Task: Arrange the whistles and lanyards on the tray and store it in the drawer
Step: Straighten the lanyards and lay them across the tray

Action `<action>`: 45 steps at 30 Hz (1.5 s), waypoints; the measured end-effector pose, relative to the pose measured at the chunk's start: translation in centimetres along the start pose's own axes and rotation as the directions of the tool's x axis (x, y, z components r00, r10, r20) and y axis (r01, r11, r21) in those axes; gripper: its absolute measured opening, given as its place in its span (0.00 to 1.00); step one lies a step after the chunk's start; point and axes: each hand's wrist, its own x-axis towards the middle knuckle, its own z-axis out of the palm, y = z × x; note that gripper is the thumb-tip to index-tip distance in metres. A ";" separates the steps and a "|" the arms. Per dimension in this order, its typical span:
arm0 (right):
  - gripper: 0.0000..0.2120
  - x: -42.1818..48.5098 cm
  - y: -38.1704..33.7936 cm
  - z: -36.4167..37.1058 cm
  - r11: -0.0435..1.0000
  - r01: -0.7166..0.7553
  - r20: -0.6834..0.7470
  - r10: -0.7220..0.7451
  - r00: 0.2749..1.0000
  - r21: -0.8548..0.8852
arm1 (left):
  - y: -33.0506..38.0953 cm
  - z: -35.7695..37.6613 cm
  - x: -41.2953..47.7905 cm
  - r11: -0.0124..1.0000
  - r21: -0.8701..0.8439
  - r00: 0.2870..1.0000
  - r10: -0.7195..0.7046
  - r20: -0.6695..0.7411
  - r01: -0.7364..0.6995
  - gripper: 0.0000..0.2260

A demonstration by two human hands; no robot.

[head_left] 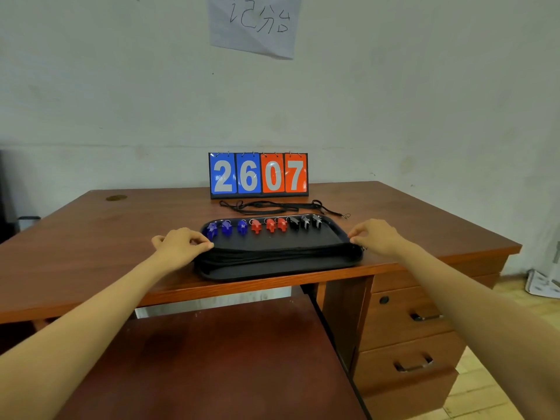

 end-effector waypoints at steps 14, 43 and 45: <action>0.15 0.2 -1.7 0.5 0.989 0.142 -0.010 -0.142 0.990 -0.037 | 2.6 -0.2 -0.4 0.927 0.262 0.954 0.292 -0.063 -0.267 0.18; 0.09 23.4 -0.1 4.9 0.982 0.018 0.097 0.000 0.995 -0.189 | 15.3 13.0 24.5 0.893 0.108 0.872 0.391 0.296 -0.437 0.16; 0.07 23.1 -0.3 4.5 0.969 0.060 0.010 -0.060 0.998 -0.239 | 15.4 12.6 24.3 0.893 0.080 0.880 0.416 0.228 -0.443 0.18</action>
